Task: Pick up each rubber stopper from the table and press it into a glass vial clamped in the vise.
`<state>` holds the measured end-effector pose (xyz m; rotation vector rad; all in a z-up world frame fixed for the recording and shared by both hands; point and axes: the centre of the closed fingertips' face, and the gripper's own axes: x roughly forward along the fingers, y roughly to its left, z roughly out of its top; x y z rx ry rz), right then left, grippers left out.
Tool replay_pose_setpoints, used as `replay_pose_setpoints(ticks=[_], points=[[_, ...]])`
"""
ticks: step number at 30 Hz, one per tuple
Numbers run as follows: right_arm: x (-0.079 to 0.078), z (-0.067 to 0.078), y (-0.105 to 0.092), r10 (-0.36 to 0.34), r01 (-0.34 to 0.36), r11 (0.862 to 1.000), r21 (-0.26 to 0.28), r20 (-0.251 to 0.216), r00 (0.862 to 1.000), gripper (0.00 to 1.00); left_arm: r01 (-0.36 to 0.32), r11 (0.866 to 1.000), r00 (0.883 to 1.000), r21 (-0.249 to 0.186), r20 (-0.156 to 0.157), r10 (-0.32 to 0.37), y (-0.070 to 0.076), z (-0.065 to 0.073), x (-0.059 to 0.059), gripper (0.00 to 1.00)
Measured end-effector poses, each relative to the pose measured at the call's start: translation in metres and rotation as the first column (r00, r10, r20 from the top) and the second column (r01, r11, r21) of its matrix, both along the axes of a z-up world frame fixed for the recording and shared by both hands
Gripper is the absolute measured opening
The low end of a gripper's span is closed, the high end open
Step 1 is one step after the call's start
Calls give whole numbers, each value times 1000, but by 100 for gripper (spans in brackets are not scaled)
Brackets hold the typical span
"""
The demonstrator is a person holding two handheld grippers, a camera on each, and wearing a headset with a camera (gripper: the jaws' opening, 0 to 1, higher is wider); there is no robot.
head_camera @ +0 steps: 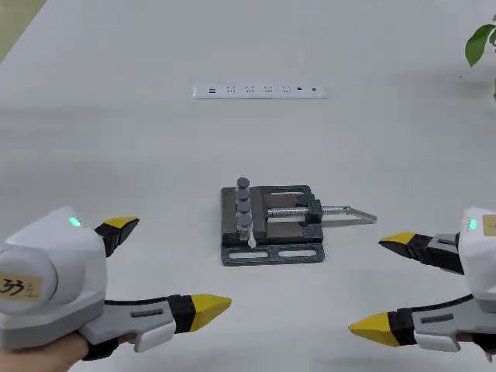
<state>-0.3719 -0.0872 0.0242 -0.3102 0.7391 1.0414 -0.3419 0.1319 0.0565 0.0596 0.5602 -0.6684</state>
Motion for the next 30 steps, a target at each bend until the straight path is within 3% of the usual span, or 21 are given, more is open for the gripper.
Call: replay_pose_setpoints(ticks=[8, 16, 23, 30], points=[[-2, 9, -3, -61, 60, 997, 39, 22, 998, 99, -9, 1000, 1000, 14, -8, 9, 3, -2, -9, 99], [2, 18, 4, -89, 86, 992, 93, 37, 995, 99, -23, 1000, 1000, 16, -16, 23, 3, 1, -14, 99], [-1, 20, 25, -69, 65, 991, 116, 34, 997, 99, -32, 999, 999, 11, -24, 32, -1, 1, -18, 99], [-5, 13, 29, -55, 54, 991, 119, 10, 998, 99, -51, 999, 998, 5, -32, 51, 0, -3, -19, 99]])
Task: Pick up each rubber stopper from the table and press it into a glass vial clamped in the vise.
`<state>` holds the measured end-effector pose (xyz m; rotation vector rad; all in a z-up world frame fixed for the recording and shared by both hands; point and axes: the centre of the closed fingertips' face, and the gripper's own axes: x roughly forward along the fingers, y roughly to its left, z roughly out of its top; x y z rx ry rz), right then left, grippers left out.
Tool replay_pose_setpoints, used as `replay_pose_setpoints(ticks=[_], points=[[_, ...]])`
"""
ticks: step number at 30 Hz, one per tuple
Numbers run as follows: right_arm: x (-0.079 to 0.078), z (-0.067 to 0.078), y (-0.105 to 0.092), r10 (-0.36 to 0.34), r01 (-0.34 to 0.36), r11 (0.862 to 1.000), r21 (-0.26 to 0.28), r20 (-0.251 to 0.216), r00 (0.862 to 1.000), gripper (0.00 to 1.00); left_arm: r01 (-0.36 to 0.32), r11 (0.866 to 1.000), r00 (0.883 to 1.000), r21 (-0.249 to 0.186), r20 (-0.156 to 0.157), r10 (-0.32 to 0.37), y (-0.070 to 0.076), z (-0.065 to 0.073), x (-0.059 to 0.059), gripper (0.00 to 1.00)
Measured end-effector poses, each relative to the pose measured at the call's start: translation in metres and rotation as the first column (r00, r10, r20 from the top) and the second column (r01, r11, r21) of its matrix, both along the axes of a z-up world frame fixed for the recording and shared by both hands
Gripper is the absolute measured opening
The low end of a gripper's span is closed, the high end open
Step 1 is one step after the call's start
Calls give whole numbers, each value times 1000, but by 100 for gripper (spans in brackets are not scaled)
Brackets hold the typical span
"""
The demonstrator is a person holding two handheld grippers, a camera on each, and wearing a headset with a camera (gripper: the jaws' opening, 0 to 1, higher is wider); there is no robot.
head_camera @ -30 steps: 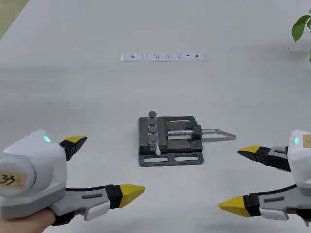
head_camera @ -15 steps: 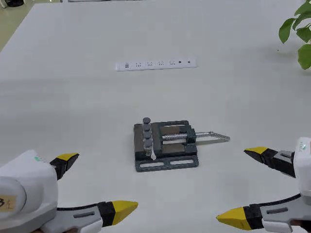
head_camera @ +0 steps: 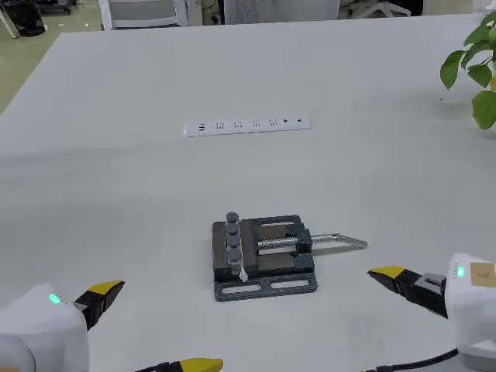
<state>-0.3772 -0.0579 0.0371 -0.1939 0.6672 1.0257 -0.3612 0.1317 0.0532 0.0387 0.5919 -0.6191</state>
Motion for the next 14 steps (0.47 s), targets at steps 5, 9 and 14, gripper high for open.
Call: replay_pose_setpoints(ticks=[5, 9, 14], points=[[6, 1, -2, -1, 1, 1000, -2, 11, 1000, 99, -5, 1000, 1000, -4, 9, 5, -1, -1, 5, 99], [12, 1, -9, -4, 4, 1000, -8, 21, 1000, 99, -4, 1000, 1000, 5, 23, 3, 0, -3, 12, 99], [12, 1, -14, -5, 5, 1000, -18, 29, 1000, 99, 9, 1000, 999, 17, 34, -10, -4, -2, 11, 99]])
